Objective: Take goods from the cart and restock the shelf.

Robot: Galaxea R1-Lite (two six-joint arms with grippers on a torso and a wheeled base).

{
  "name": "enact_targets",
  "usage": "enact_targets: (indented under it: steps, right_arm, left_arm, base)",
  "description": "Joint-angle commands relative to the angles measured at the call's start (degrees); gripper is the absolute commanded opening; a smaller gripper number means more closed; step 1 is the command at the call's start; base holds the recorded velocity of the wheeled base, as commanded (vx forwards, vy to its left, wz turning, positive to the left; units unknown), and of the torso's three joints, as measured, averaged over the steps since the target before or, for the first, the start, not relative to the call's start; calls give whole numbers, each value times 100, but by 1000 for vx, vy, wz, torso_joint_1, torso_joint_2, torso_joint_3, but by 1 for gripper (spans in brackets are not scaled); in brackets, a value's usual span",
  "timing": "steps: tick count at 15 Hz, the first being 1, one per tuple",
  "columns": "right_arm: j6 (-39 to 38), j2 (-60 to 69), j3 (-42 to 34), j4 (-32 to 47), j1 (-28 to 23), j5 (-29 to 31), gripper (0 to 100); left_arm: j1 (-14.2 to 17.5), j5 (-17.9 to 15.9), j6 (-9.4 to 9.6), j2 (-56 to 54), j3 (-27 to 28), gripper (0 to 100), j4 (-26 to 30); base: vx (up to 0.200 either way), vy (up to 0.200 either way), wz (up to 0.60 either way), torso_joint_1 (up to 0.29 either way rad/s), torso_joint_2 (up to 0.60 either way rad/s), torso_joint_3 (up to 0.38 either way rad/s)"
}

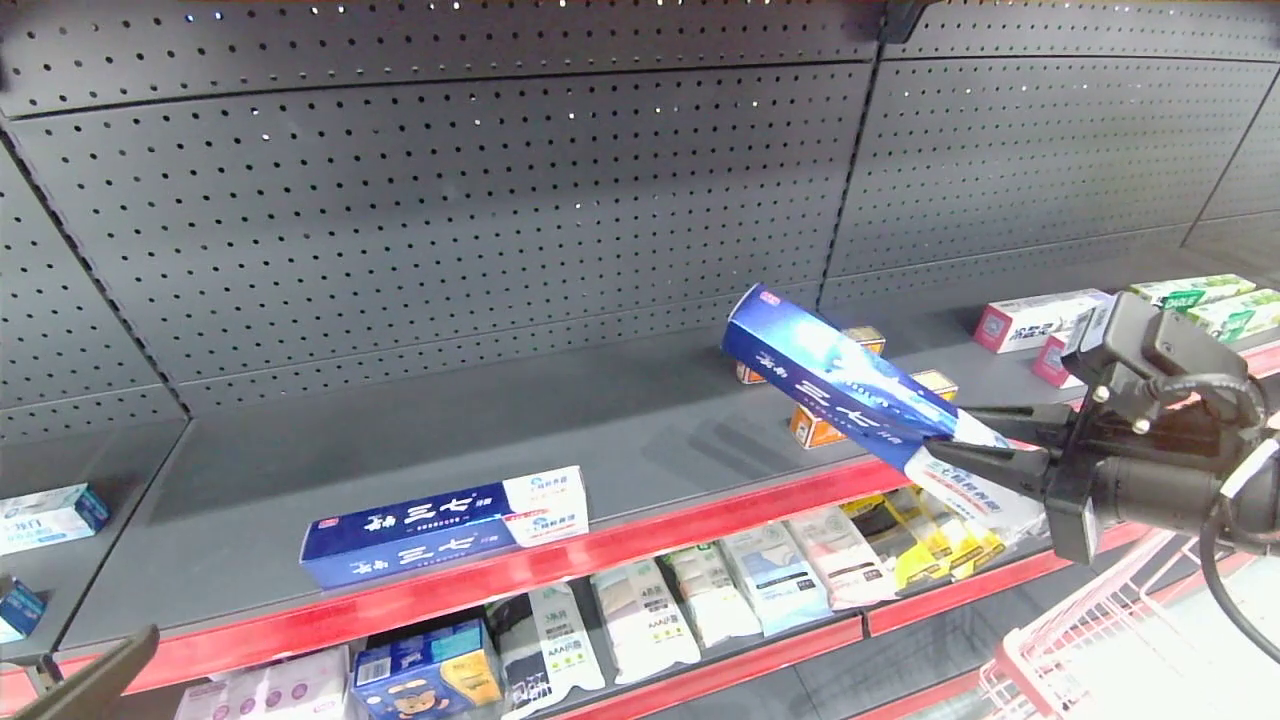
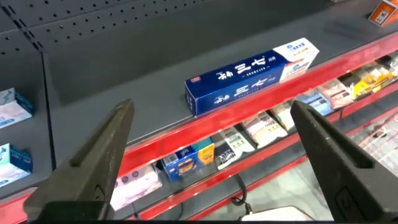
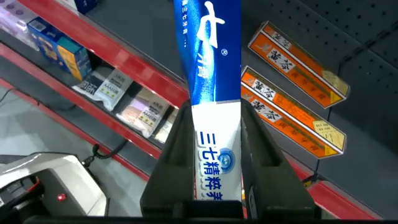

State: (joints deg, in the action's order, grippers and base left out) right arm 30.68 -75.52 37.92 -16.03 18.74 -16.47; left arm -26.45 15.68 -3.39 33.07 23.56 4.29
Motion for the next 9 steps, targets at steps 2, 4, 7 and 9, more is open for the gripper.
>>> enact_targets:
  steps: [2,4,7,9]
  right_arm:
    - [148,125,83,3,60,3,0]
    - [148,143,66,-5,77,39,0]
    - [148,134,66,-5,51,56,0]
    - [148,134,48,-5,51,56,0]
  left_arm:
    - [44,-3,-4,-29,-10,100,37]
    - [44,-12,5,-3,-10,100,107]
    - [44,-12,14,33,-10,100,107]
    - [44,-12,14,33,-19,100,107]
  base:
    - [0,0,0,0,0,0]
    - [0,0,0,0,0,0]
    - [0,0,0,0,0,0]
    - [0,0,600,0,-2,7]
